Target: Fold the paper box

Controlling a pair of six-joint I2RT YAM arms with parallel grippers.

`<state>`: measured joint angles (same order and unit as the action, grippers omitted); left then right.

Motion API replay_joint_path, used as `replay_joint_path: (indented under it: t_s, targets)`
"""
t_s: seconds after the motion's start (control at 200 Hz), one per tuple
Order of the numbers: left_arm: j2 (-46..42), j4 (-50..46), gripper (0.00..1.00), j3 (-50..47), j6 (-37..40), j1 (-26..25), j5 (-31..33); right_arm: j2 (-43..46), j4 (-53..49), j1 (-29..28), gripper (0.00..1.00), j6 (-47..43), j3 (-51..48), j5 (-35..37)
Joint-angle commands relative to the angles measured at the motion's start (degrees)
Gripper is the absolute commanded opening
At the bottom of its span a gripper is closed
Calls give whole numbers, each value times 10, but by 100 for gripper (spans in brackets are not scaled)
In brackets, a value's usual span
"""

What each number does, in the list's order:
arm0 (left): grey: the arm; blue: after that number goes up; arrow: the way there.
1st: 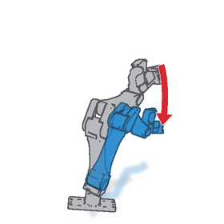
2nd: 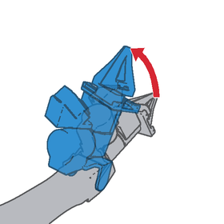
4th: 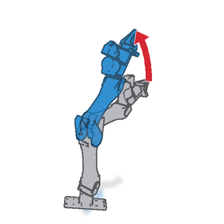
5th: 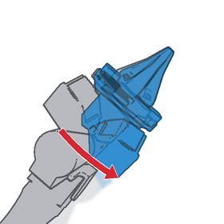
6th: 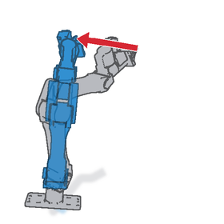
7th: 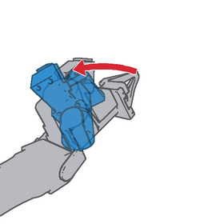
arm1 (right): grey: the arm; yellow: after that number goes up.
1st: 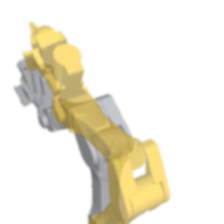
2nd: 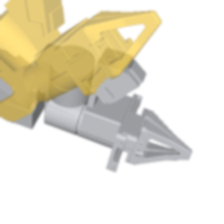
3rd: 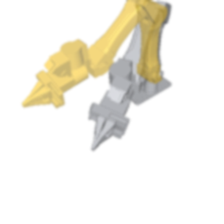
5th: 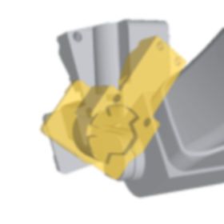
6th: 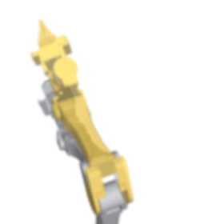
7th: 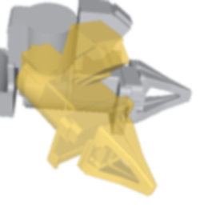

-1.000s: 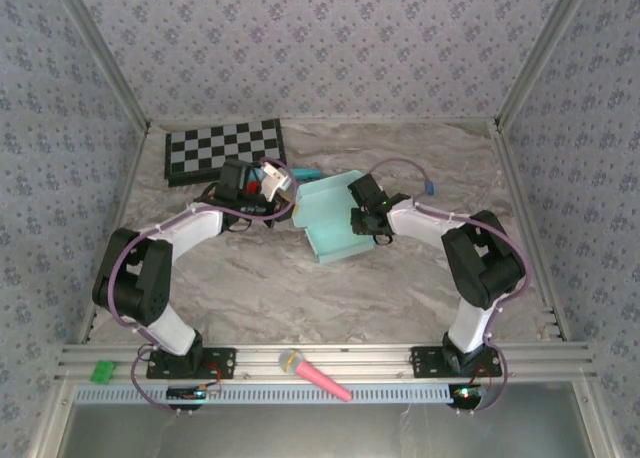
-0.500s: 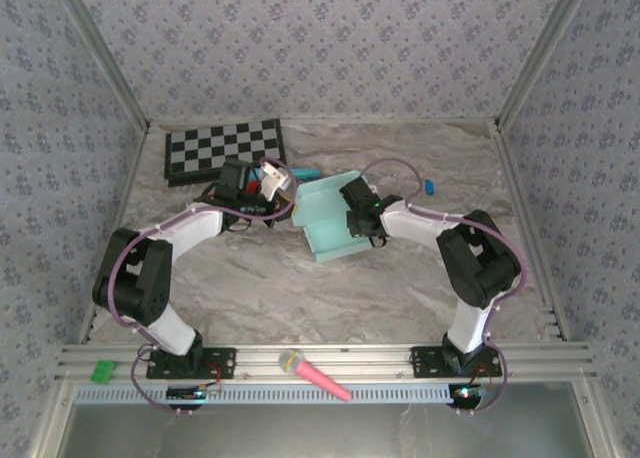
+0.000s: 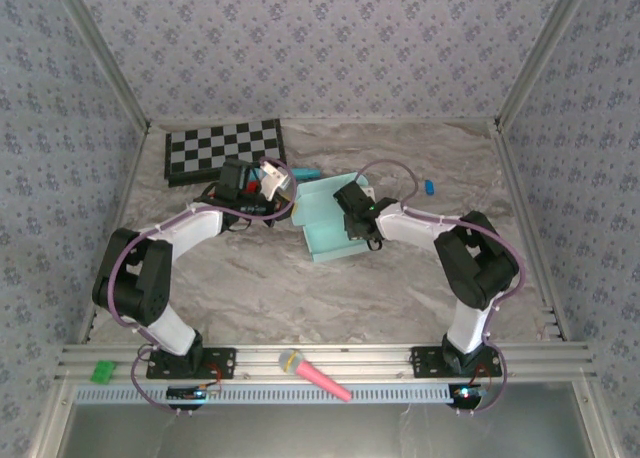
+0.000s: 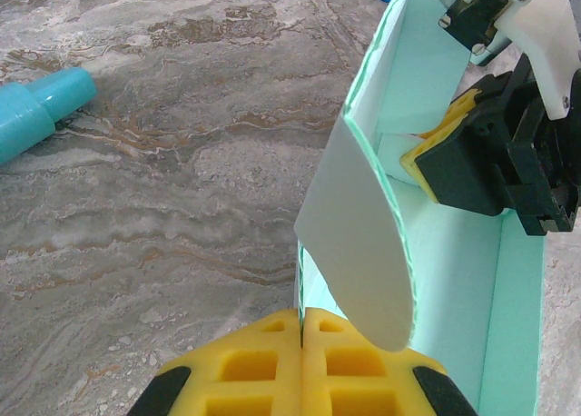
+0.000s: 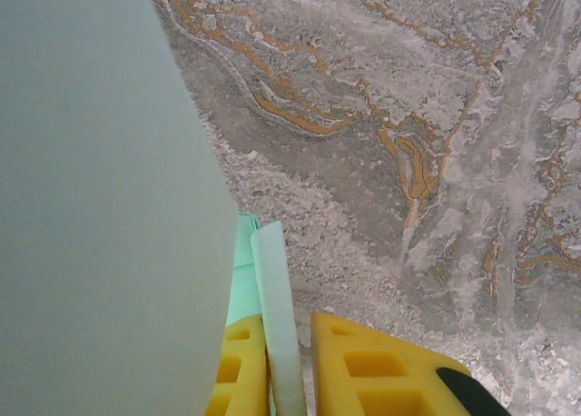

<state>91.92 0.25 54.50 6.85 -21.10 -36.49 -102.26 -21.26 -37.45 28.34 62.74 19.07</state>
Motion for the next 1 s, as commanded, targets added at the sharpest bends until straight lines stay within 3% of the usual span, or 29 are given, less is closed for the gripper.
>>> replay_joint_path:
  t_s: [0.0, 0.35, 0.71, 0.994]
  targets:
    - [-20, 0, 0, 12, 7, -1, -4, 11, -25, 3, 19, 7, -24, 23]
    - [-15, -1, 0, 35, 68, -2, 4, 119, 30, 16, 47, 4, -59, -51]
    - [29, -34, 0, 97, 117, -3, -6, 190, 63, 66, 48, 5, -117, -105]
    - [59, -32, 12, 115, 111, -3, -4, 230, 65, 126, 49, -4, -143, -149]
